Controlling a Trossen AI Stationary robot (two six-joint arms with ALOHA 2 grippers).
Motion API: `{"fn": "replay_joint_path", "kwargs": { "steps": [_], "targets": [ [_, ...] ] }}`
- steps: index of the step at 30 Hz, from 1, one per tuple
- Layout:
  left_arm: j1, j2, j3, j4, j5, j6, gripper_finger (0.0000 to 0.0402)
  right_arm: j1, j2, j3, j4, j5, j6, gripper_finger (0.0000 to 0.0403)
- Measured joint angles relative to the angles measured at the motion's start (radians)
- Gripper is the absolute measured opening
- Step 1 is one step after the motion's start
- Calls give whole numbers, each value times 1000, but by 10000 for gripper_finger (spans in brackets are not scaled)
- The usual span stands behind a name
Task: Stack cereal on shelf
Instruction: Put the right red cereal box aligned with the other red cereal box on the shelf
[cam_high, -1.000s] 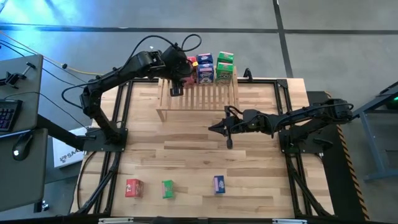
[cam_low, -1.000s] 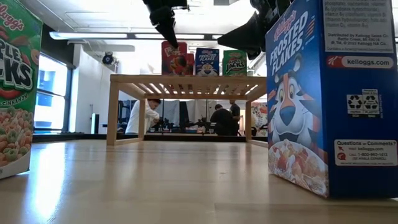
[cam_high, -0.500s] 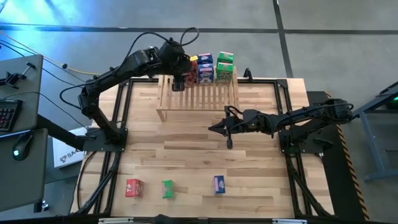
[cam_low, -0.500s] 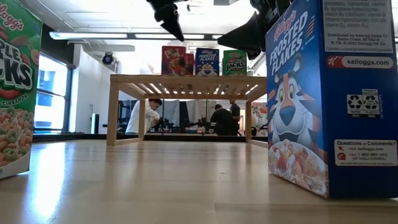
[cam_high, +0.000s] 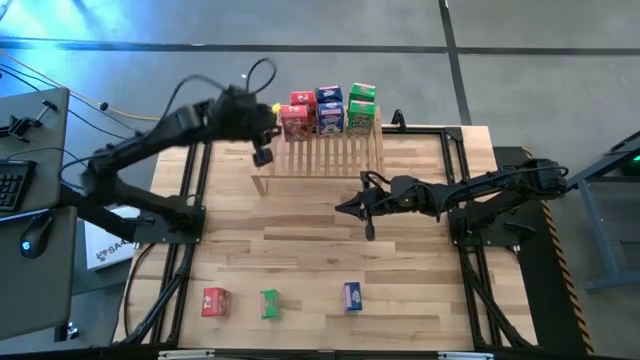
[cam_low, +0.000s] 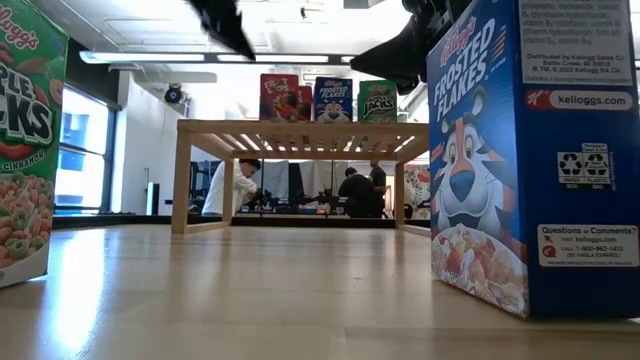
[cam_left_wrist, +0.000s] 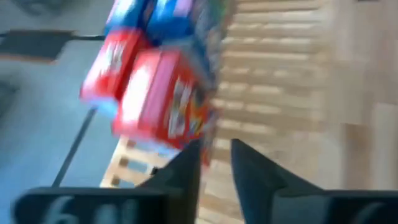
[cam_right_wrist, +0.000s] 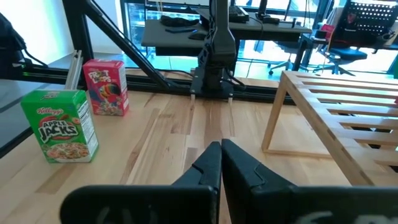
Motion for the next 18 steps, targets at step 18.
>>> {"fn": "replay_joint_path", "kwargs": {
  "steps": [18],
  "targets": [
    [46, -86, -636, 900, -102, -197, 1, 0, 0, 0, 1, 5, 2, 0]
  ]
}}
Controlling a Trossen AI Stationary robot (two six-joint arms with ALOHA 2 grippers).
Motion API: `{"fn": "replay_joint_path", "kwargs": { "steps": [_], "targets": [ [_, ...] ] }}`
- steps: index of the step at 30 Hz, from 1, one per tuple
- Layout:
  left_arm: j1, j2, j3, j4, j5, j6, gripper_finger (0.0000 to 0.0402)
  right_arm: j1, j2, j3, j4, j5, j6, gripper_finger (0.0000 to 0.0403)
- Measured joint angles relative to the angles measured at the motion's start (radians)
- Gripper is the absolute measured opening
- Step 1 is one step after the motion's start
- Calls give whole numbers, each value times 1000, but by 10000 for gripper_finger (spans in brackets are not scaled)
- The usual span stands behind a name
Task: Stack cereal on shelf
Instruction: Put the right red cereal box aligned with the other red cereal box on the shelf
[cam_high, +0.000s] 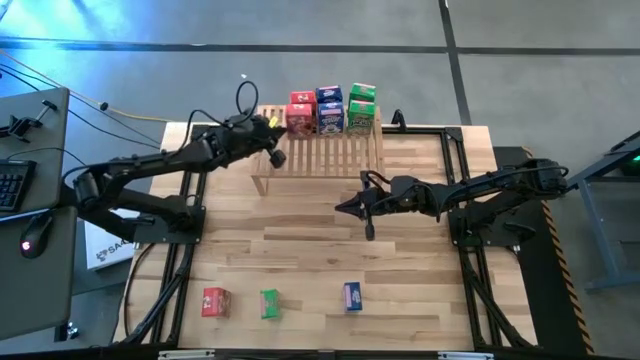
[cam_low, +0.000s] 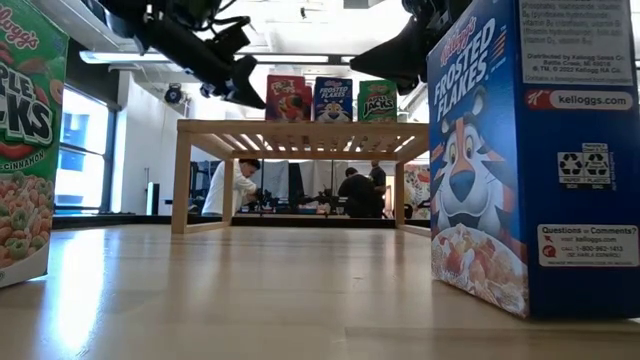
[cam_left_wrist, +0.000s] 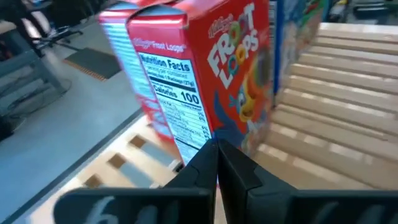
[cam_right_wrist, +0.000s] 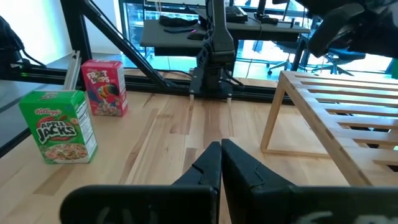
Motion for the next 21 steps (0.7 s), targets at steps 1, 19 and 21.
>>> {"fn": "replay_joint_path", "kwargs": {
  "steps": [1, 19, 21],
  "targets": [
    [3, 10, 0, 12, 15, 0, 1, 0, 0, 0, 0, 0, 0, 0],
    [9, 62, 0, 95, 52, 10, 3, 0, 0, 0, 0, 0, 7, 0],
    [12, 62, 0, 117, 57, 18, 3, 0, 0, 0, 0, 1, 8, 0]
  ]
}}
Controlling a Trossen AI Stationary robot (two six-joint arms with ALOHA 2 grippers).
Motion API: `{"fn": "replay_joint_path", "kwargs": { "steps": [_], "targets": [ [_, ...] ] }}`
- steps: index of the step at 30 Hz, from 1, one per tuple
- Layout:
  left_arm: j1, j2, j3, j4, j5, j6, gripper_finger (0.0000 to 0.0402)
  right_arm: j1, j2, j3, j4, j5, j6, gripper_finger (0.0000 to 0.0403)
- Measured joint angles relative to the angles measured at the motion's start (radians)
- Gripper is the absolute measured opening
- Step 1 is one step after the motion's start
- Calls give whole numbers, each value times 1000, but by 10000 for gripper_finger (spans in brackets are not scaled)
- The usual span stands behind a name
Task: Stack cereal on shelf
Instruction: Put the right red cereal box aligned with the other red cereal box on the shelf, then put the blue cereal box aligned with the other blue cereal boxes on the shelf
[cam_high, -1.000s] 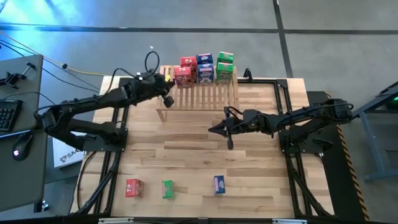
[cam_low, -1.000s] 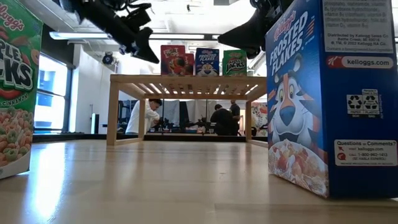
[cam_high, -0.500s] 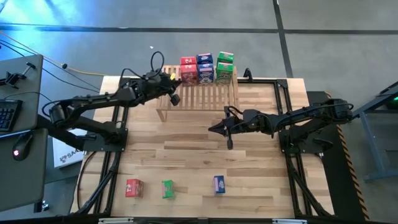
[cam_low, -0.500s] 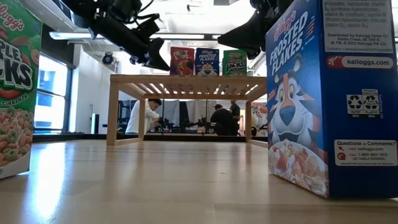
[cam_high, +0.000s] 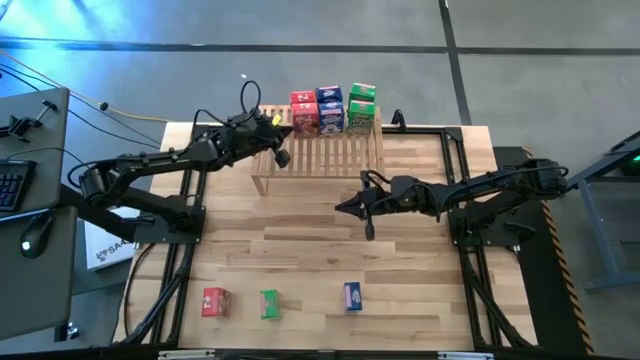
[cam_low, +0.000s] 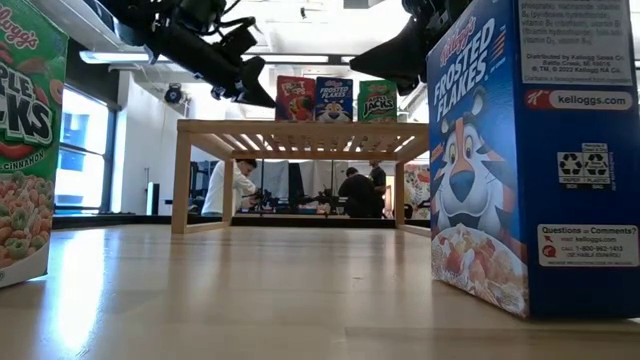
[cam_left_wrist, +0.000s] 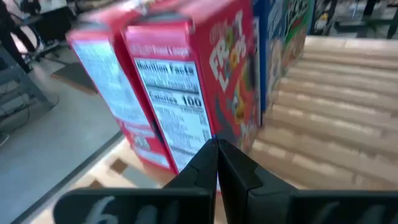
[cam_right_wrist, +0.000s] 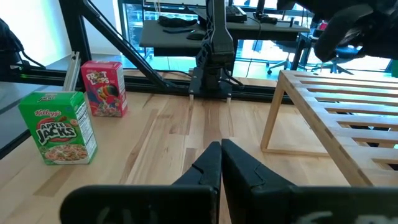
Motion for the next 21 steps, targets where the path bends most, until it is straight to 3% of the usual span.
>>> {"fn": "replay_joint_path", "kwargs": {
  "steps": [8, 11, 15, 21],
  "targets": [
    [17, -20, 0, -4, 4, 22, 3, 0, 0, 0, 0, 0, 0, 0],
    [-1, -55, 0, -31, 59, 61, 3, 0, 0, 0, 0, 0, 0, 0],
    [-76, -117, -70, 50, 124, 70, 3, 0, 0, 0, 0, 0, 4, 0],
    [-252, -212, -248, 279, 126, 36, 3, 22, 0, 28, -16, 12, 91, 3]
  ]
}}
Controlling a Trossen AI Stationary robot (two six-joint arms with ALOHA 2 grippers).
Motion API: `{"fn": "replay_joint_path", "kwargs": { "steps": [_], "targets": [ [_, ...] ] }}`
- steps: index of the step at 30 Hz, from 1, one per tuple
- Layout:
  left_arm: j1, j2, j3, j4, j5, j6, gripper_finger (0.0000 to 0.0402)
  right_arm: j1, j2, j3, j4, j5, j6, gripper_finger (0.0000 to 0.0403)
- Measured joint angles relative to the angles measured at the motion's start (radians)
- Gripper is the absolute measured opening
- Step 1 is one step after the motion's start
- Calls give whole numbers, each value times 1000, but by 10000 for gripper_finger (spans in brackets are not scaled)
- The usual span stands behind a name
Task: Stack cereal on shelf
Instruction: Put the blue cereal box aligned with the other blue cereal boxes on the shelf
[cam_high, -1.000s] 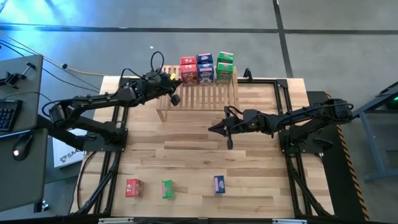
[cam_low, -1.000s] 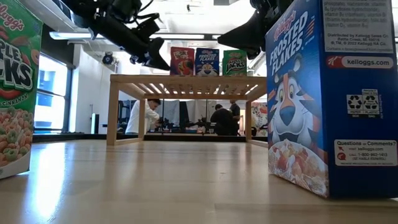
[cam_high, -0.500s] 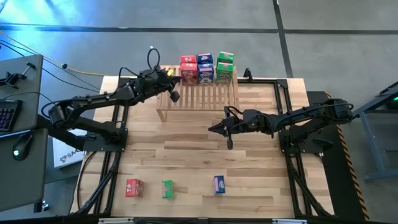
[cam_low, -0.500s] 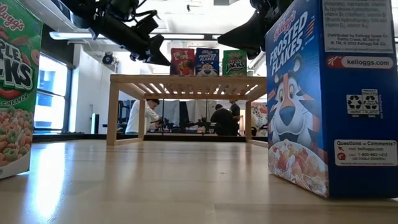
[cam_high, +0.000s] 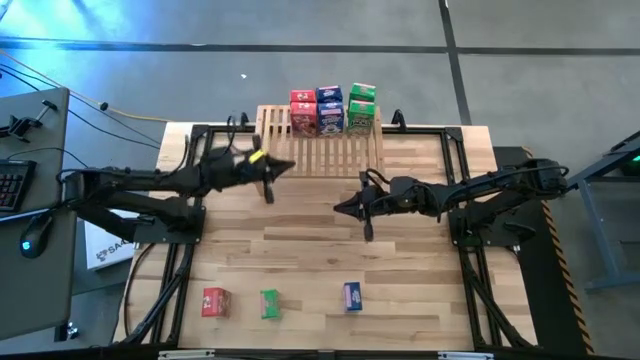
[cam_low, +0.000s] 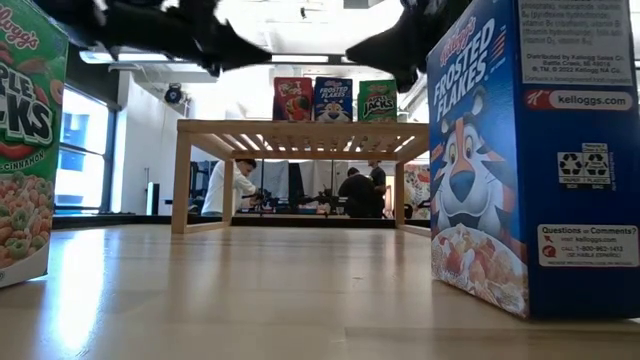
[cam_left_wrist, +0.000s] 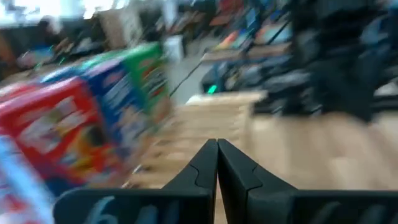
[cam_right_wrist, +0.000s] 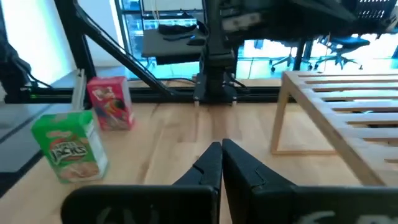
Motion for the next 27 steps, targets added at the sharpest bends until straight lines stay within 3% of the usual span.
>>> {"fn": "replay_joint_path", "kwargs": {
  "steps": [6, 10, 13, 21, 27],
  "targets": [
    [-154, -56, -78, 98, -1, -37, 3, 113, 0, 140, -317, 148, 127, 34],
    [-230, -59, -91, 85, -2, -25, 3, 199, 25, 267, -590, 286, 263, 76],
    [-274, -59, -108, 87, -3, 11, 3, 252, 74, 337, -647, 329, 308, 117],
    [-350, -58, -131, 45, -4, 18, 3, 314, 276, 501, -636, 320, 252, 226],
    [-442, -58, -132, -47, -3, -6, 3, 316, 337, 566, -641, 221, 223, 236]
  ]
}}
